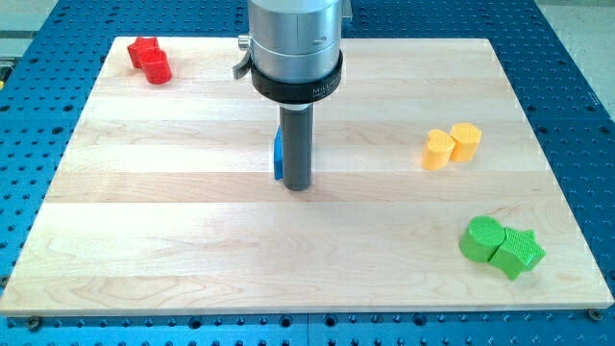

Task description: Place your arm bottom right to the yellow heart

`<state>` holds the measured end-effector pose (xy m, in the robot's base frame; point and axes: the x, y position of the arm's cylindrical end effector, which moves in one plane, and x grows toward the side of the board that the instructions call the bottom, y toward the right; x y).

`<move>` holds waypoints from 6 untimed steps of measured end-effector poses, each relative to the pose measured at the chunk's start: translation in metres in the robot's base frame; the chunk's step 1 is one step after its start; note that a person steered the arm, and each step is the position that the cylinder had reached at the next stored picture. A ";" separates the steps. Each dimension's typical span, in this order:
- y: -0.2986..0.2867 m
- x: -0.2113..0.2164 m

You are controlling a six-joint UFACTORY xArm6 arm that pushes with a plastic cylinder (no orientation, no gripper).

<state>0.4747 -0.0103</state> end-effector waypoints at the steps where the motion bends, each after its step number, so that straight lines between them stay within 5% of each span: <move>1: 0.000 0.000; 4: 0.011 0.037; 6: 0.041 0.013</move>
